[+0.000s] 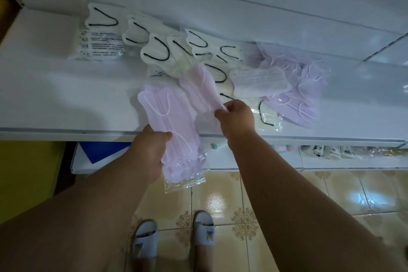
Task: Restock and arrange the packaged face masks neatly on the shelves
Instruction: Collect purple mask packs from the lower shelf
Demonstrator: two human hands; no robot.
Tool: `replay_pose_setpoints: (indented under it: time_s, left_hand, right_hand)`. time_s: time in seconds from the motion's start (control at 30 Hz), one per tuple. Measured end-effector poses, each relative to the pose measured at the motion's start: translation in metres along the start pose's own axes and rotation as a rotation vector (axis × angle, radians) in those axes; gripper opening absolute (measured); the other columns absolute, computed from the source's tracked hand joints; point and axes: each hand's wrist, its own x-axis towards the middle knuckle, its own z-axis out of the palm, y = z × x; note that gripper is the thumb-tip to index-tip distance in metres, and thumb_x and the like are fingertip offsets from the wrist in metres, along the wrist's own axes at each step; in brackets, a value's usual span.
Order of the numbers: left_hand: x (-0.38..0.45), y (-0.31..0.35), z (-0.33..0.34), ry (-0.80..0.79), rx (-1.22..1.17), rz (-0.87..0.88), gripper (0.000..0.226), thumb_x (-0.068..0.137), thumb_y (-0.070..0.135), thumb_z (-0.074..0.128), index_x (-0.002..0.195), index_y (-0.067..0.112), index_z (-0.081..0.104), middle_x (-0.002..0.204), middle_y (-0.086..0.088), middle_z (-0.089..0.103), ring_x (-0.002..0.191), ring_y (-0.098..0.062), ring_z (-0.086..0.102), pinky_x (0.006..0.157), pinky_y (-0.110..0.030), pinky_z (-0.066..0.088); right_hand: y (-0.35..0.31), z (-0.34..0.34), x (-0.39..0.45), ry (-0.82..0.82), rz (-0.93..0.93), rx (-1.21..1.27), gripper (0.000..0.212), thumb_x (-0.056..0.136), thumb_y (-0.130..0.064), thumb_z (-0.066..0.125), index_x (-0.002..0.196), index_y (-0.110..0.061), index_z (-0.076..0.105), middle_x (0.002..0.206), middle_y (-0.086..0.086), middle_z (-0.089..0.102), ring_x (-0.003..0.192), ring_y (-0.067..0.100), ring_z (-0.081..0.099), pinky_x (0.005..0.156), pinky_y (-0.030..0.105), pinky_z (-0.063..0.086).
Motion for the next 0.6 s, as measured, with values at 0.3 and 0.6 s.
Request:
replay_pose_setpoints:
  time_s: [0.3,0.6]
  left_hand:
    - [-0.028,0.007,0.027,-0.094,-0.097,0.034,0.058,0.087,0.063,0.056,0.132,0.026,0.061,0.123,-0.002,0.071,0.114,-0.029,0.068,0.103,-0.053,0.048]
    - [-0.014,-0.008,0.064,0.043,-0.122,0.186,0.038,0.082,0.013,0.071,0.119,0.021,0.066,0.118,-0.006,0.071,0.11,-0.032,0.066,0.103,-0.055,0.048]
  right_hand:
    - [0.011,-0.018,-0.052,-0.369,0.032,0.15,0.062,0.077,-0.015,0.084,0.126,-0.025,0.047,0.113,0.004,0.059,0.08,0.018,0.066,0.062,0.031,0.058]
    - [0.021,-0.067,0.039,-0.032,-0.482,-0.809,0.04,0.098,-0.041,0.049,0.135,-0.026,0.058,0.165,0.005,0.02,0.153,0.024,0.013,0.122,0.045,0.012]
